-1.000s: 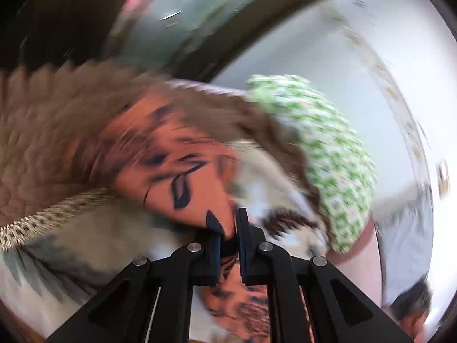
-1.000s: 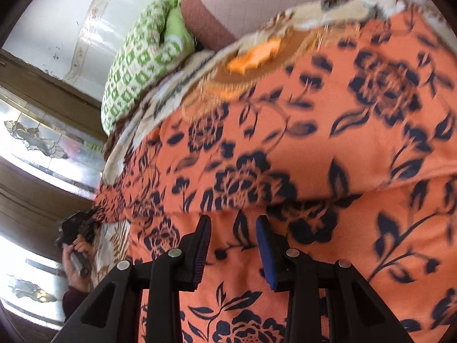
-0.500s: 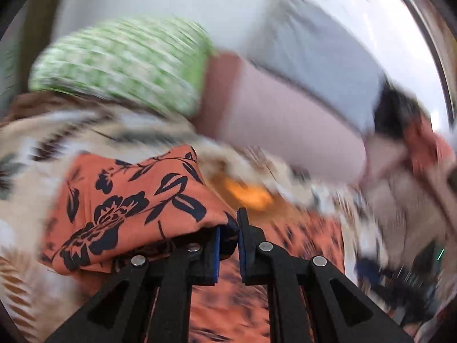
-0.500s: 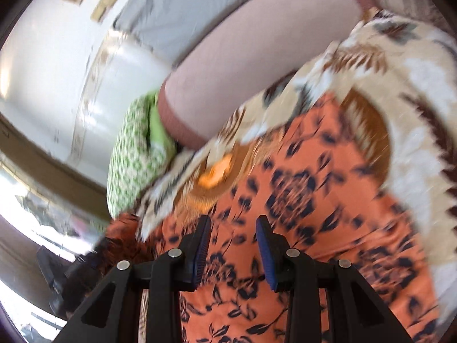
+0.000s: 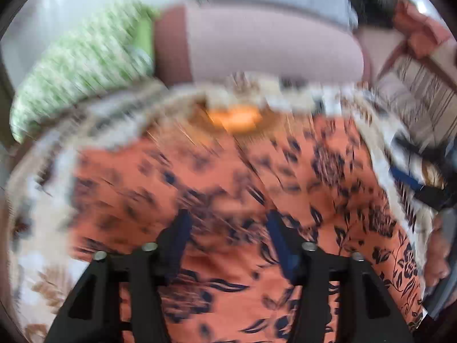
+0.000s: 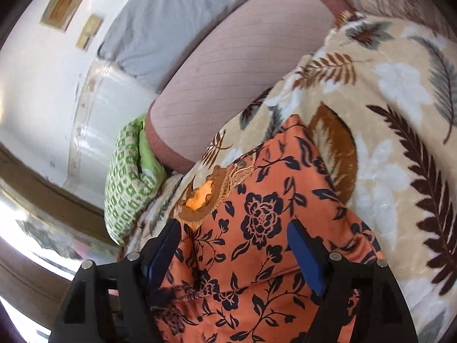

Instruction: Fold small clothes

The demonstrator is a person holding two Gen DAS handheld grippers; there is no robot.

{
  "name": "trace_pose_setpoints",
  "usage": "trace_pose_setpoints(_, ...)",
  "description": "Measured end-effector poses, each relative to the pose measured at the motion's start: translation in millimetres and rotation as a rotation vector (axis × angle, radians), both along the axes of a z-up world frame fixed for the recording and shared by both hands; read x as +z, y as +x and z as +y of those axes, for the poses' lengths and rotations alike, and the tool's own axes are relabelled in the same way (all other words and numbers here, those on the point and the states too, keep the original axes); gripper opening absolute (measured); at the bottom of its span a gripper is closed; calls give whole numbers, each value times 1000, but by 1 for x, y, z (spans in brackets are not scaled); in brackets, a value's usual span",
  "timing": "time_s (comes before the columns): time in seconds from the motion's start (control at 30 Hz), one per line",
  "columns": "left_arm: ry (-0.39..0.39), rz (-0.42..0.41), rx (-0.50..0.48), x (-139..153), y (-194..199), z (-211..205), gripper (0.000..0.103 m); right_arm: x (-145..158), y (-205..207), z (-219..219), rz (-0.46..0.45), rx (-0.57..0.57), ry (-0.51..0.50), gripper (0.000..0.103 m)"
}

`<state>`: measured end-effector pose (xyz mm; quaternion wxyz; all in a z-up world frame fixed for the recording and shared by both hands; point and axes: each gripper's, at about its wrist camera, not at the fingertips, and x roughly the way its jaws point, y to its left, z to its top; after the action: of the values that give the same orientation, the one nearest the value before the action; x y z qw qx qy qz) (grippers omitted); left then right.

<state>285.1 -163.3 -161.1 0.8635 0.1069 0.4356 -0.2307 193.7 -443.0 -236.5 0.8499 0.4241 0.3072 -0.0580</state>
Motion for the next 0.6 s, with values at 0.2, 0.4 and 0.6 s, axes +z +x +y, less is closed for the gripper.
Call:
trace_pose_setpoints(0.2, -83, -86, 122, 26, 18, 73, 79, 2, 10, 41, 32, 171, -166, 80)
trace_pose_setpoints(0.4, -2, 66, 395, -26, 56, 129, 79, 4, 58, 144, 40, 379, -519, 78)
trace_pose_setpoints(0.6, -85, 224, 513, -63, 69, 173, 79, -26, 83, 234, 121, 533, -957, 77)
